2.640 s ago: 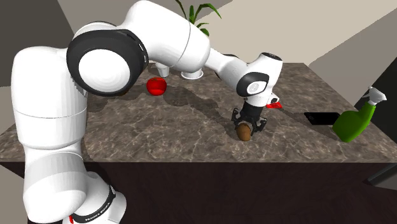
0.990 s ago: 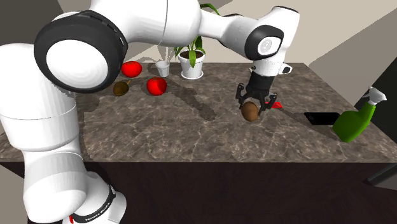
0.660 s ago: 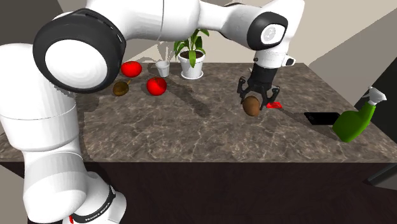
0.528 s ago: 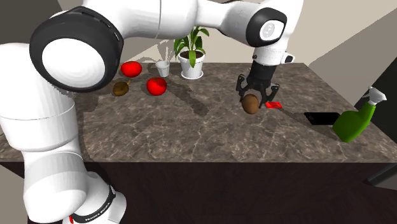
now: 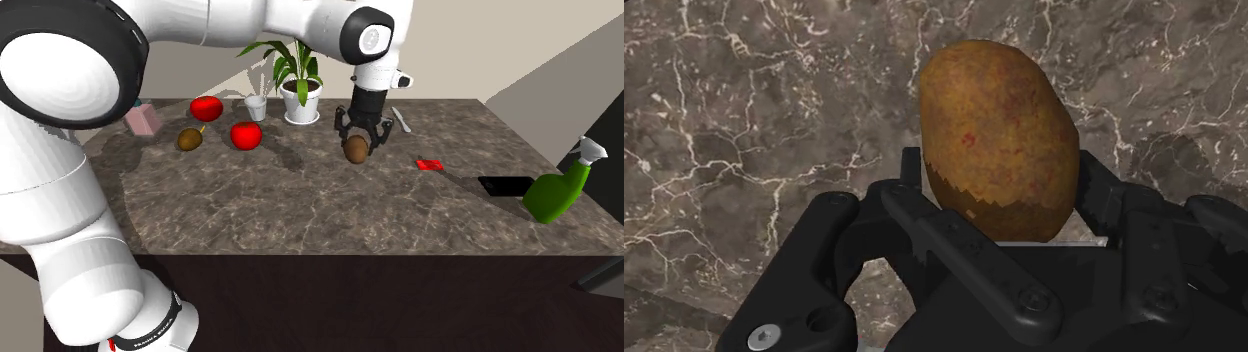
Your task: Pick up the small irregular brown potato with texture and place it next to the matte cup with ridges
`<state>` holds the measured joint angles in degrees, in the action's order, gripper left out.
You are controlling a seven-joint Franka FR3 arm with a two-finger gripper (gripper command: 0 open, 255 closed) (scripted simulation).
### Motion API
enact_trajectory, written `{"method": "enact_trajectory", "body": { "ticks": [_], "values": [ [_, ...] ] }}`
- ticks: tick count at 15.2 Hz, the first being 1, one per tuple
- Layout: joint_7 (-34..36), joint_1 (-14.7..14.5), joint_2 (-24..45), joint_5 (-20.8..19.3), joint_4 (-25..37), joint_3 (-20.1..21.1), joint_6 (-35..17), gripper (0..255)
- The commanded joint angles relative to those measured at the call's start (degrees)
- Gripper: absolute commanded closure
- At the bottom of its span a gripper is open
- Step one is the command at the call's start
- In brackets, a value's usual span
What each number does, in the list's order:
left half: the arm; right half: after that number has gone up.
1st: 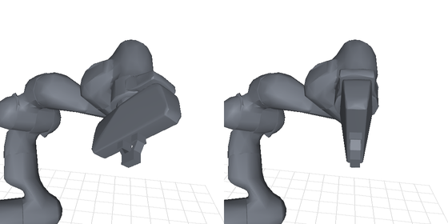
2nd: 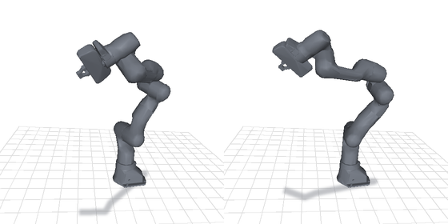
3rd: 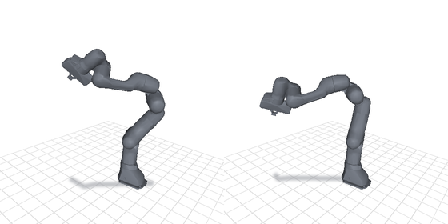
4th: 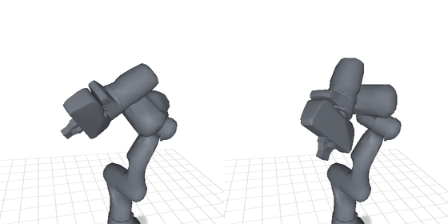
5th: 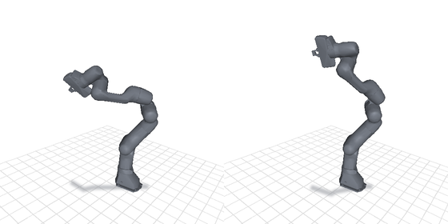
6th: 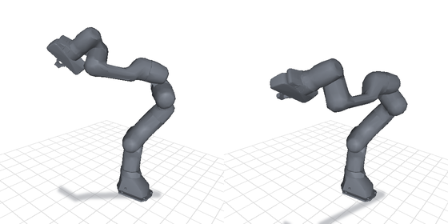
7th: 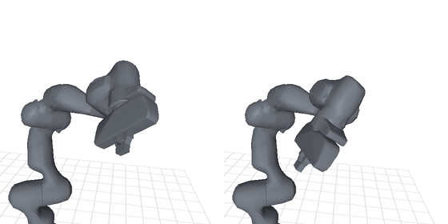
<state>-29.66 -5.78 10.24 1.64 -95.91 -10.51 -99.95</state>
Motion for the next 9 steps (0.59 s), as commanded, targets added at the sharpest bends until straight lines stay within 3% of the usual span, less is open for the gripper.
{"method": "enact_trajectory", "body": {
  "ticks": [1,9],
  "values": [
    [2.4,-1.4,-1.5,-0.2,-1.8,0.9,-0.3,255],
    [12.8,-7.2,-6.1,-0.2,-7.7,5.5,-1.8,255]
  ]
}}
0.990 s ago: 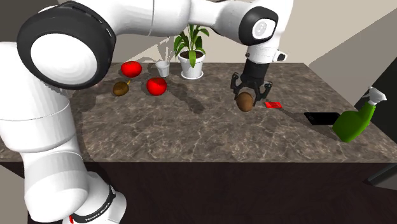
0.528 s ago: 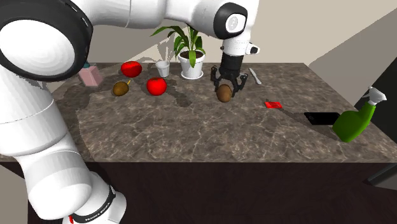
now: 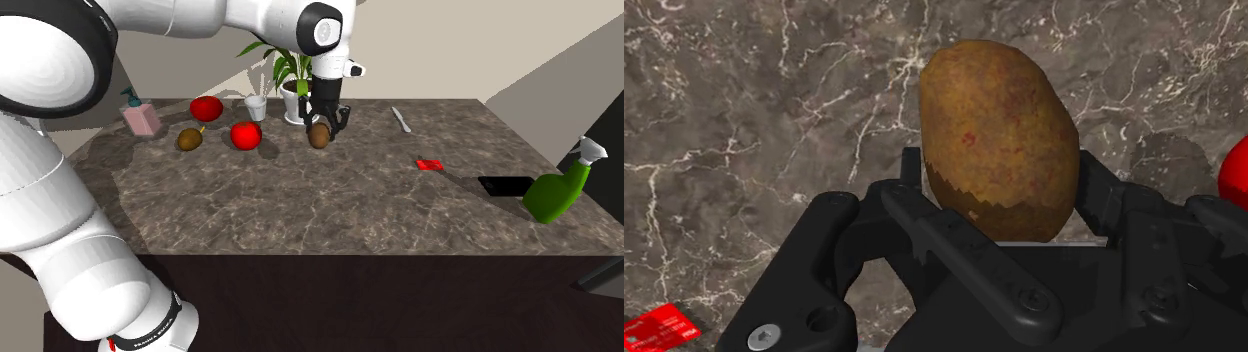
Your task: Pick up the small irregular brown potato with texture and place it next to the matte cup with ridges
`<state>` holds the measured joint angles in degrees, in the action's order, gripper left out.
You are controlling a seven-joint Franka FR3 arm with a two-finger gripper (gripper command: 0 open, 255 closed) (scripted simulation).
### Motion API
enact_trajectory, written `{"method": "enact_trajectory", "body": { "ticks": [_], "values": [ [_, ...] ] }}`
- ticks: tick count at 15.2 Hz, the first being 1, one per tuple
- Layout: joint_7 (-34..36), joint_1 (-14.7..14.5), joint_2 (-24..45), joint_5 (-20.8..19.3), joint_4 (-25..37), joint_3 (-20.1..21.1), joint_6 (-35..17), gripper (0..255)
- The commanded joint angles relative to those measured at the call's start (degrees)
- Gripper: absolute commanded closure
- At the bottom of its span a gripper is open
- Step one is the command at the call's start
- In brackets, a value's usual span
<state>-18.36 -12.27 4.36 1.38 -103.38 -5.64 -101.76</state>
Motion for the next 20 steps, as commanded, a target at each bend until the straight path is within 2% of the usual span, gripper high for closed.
{"method": "enact_trajectory", "body": {
  "ticks": [1,11,20],
  "values": [
    [2.8,-1.5,-0.6,0.1,-0.6,1.3,-0.1,255],
    [15.8,-8.4,-0.9,1.1,-1.2,7.6,-0.7,255],
    [27.5,-14.8,3.3,1.3,4.2,13.0,-0.2,255]
  ]
}}
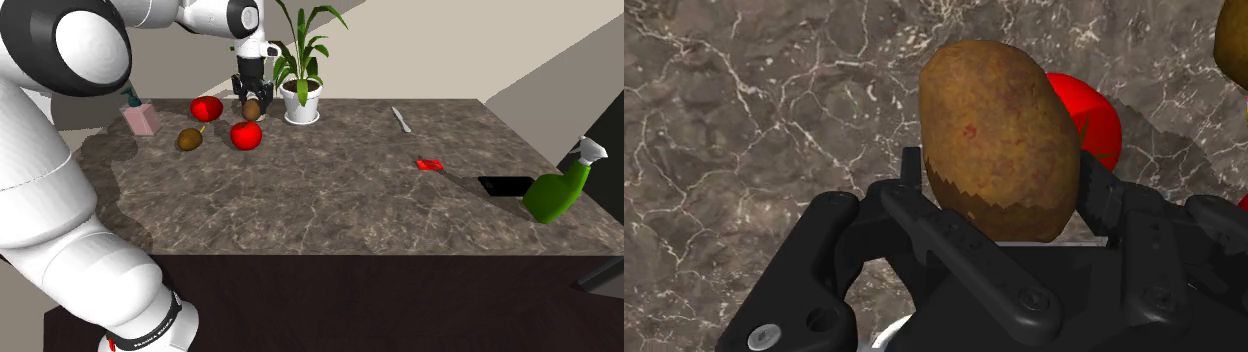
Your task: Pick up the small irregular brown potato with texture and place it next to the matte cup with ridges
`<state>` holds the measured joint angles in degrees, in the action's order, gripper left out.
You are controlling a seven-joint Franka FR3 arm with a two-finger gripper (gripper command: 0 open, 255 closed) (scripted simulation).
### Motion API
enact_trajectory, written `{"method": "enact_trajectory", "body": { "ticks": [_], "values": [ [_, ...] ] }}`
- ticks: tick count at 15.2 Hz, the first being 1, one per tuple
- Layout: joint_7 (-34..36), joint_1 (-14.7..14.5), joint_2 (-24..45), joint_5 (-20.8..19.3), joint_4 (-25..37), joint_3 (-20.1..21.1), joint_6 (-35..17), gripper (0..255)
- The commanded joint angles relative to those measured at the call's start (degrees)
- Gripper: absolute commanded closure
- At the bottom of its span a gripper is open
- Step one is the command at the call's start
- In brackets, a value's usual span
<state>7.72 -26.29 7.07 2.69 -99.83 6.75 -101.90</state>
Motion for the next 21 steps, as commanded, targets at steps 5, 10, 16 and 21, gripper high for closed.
{"method": "enact_trajectory", "body": {
  "ticks": [5,10,16,21],
  "values": [
    [7.8,-4.5,4.9,-0.6,6.1,3.2,0.8,255],
    [14.1,-8.7,10.7,-1.8,13.9,5.3,2.6,255],
    [20.7,-14.1,19.2,-3.7,26.2,6.9,6.2,255],
    [20.5,-13.9,19.1,-3.7,22.3,6.8,2.3,255]
  ]
}}
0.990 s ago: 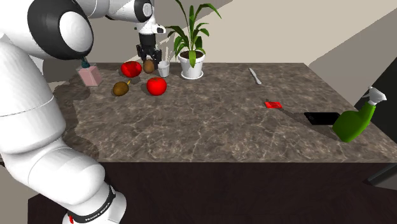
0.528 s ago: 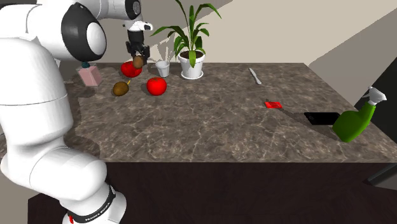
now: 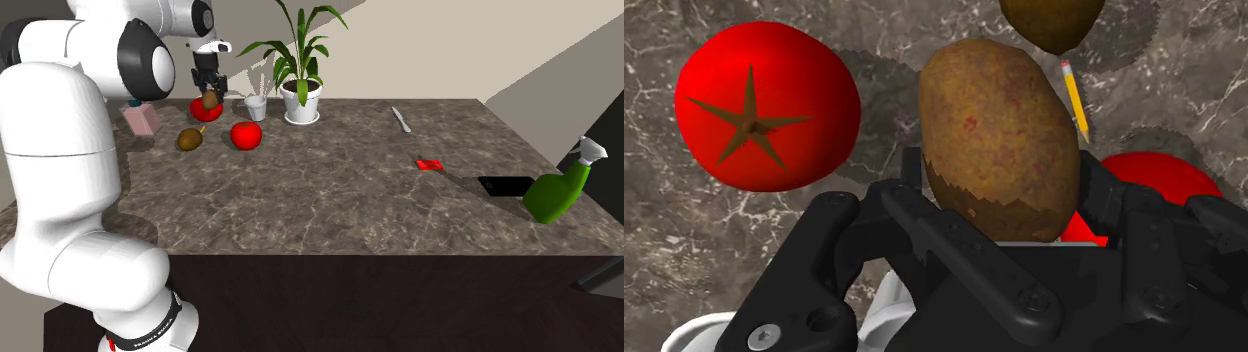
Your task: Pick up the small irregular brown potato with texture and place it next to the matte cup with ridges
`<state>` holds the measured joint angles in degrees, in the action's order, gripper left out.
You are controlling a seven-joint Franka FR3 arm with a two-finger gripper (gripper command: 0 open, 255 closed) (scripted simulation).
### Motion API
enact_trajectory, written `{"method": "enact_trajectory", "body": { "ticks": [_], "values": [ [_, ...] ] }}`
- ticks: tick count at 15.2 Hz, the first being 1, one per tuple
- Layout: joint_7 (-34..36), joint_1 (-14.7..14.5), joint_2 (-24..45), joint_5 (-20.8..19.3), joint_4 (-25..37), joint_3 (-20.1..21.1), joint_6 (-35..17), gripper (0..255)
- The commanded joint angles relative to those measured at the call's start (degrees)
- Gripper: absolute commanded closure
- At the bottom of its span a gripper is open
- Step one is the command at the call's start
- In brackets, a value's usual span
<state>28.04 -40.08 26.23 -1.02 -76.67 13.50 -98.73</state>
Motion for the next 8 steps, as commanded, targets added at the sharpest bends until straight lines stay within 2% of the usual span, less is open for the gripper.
{"method": "enact_trajectory", "body": {
  "ticks": [1,8],
  "values": [
    [0.1,-0.1,0.0,0.0,-1.6,0.0,-1.7,255],
    [-0.1,0.1,0.6,-0.1,-6.1,-0.1,-6.7,255]
  ]
}}
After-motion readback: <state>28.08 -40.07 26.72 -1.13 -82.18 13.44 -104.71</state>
